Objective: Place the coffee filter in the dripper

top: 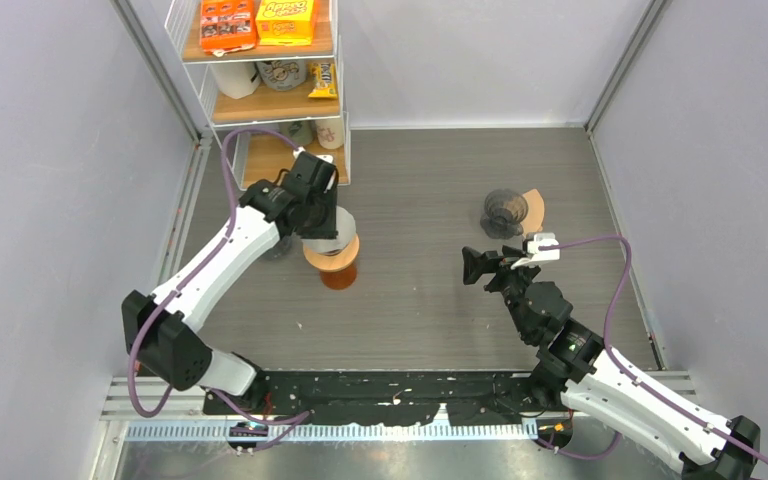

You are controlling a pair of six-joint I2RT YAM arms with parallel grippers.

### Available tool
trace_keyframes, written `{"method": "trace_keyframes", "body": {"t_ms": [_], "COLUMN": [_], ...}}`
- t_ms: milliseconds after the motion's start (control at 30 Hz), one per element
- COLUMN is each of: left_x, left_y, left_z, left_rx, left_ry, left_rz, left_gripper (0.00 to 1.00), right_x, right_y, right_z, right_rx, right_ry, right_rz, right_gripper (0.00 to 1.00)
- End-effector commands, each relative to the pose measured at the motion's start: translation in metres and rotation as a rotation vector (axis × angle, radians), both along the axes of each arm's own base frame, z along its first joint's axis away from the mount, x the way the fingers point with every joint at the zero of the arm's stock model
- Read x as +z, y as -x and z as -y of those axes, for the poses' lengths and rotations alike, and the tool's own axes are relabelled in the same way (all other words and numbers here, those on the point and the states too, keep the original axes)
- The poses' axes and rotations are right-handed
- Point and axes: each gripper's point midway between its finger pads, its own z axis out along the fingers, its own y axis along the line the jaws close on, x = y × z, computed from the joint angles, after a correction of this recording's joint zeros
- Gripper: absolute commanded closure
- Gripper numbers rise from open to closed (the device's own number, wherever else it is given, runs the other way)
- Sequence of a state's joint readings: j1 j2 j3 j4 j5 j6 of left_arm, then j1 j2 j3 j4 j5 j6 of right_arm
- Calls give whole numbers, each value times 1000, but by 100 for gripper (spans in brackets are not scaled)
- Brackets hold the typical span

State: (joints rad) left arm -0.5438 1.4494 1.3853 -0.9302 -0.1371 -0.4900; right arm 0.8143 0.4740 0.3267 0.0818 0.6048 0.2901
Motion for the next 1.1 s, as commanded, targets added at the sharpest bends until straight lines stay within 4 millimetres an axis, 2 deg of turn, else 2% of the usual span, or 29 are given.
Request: {"method": "trace_keyframes", "body": {"t_ms": [0, 133, 267, 500, 567, 633, 700, 800, 867, 933, 1067], "left_x": [41, 56, 79, 132, 146, 159, 166, 167, 158, 147, 110], "left_y": [-4, -1, 1, 18, 25, 33, 38, 41, 42, 44, 49], "left_z": [9, 12, 14, 4, 0, -6, -15, -44, -60, -72, -100], "left_rx": [-24, -44, -54, -65, -70, -72, -47, 74, 158, 219, 367], "left_ry": [91, 137, 180, 266, 293, 318, 328, 304, 288, 276, 246], "left_rz": [114, 152, 215, 375, 424, 477, 534, 620, 649, 662, 627], "left_gripper": [68, 62, 49, 33, 23, 4, 0, 1, 0, 1, 1], "right_x": [9, 8, 8, 6, 5, 5, 5, 5, 6, 7, 9], "right_y": [-3, -3, -4, -4, -5, -5, -5, -5, -4, -4, -3], "right_z": [2, 2, 1, 0, -1, -1, -1, 0, 1, 3, 5], "right_rx": [-24, -22, -22, -18, -18, -17, -18, -23, -27, -32, -42], "right_ry": [-21, -21, -21, -17, -14, -14, -14, -18, -21, -23, -30], "right_rz": [23, 22, 21, 18, 13, 12, 12, 13, 15, 18, 20], "right_gripper": [5, 5, 5, 5, 4, 5, 4, 5, 5, 4, 5]}}
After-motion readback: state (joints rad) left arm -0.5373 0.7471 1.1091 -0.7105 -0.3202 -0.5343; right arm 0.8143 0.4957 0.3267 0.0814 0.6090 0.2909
